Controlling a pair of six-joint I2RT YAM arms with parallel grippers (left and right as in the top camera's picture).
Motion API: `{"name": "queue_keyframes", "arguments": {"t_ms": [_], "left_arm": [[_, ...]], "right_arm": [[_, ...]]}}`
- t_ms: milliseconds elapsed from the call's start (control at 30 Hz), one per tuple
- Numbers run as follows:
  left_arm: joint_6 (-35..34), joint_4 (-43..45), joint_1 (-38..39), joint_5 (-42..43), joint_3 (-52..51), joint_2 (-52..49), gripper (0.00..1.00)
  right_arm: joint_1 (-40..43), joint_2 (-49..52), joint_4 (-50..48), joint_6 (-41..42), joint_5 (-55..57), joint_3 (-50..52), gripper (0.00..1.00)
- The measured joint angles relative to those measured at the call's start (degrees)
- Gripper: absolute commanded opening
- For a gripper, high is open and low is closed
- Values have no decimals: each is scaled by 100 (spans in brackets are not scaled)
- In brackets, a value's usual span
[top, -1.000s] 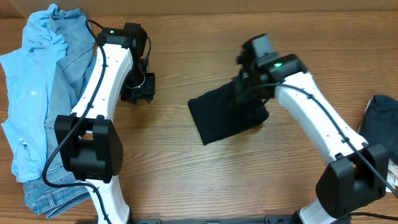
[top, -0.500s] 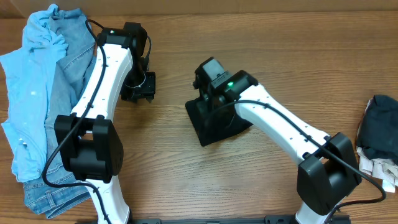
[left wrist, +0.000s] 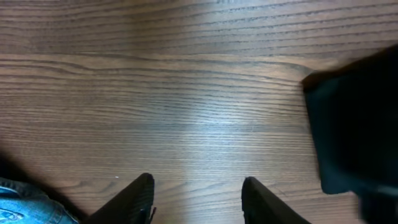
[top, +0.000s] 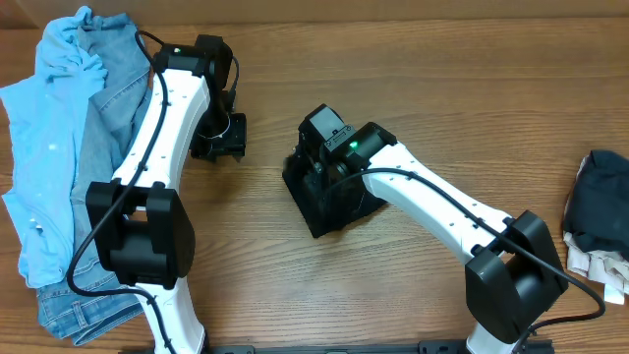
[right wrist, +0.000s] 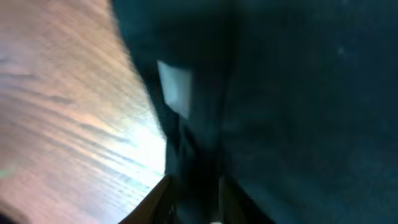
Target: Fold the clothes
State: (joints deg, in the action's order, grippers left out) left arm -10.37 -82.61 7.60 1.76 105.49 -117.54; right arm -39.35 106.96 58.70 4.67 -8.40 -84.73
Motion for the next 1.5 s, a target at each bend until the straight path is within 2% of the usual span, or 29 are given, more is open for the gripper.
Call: {"name": "queue_keyframes", "arguments": {"t_ms": [133, 233, 300, 433, 533, 633, 700, 833, 900, 967, 1067, 1500], "left_arm": [[0, 28, 0, 13, 0, 0, 52], [2, 28, 2, 20, 0, 0, 52], [103, 46, 2, 151, 0, 0, 52], [354, 284, 57, 511, 0, 0, 53], [597, 688, 186, 866, 0, 0, 55], [977, 1121, 481, 1158, 0, 0, 58], [1198, 1379, 741, 1209, 0, 0, 59], [1399, 1869, 1261, 1097, 0, 0, 59], [1427, 2031, 1377, 1023, 0, 0, 59], [1467, 2100, 1392, 979, 2, -24, 58], [1491, 2109, 1392, 929, 11, -227, 58], [1495, 1392, 1394, 804, 33, -1397, 58]], "right_arm": [[0, 0, 87, -286, -564, 0, 31], [9, 0, 184, -79, -334, -13, 31], [46, 0, 385, 424, 262, -92, 31], [555, -188, 702, 2114, 1169, -162, 36], [1200, -389, 632, 2861, 831, -164, 40], [1751, -446, 411, 3248, 216, -70, 55], [1952, -470, 295, 3364, -114, 232, 61], [2253, -474, -348, 3436, -901, 1228, 63], [2286, -474, -828, 3451, -1239, 1731, 64], [2282, -479, -1152, 3480, -1405, 2033, 71], [2282, -492, -2142, 3517, -1609, 2616, 74], [2247, -608, -3316, 3574, -1386, 3099, 79]]}}
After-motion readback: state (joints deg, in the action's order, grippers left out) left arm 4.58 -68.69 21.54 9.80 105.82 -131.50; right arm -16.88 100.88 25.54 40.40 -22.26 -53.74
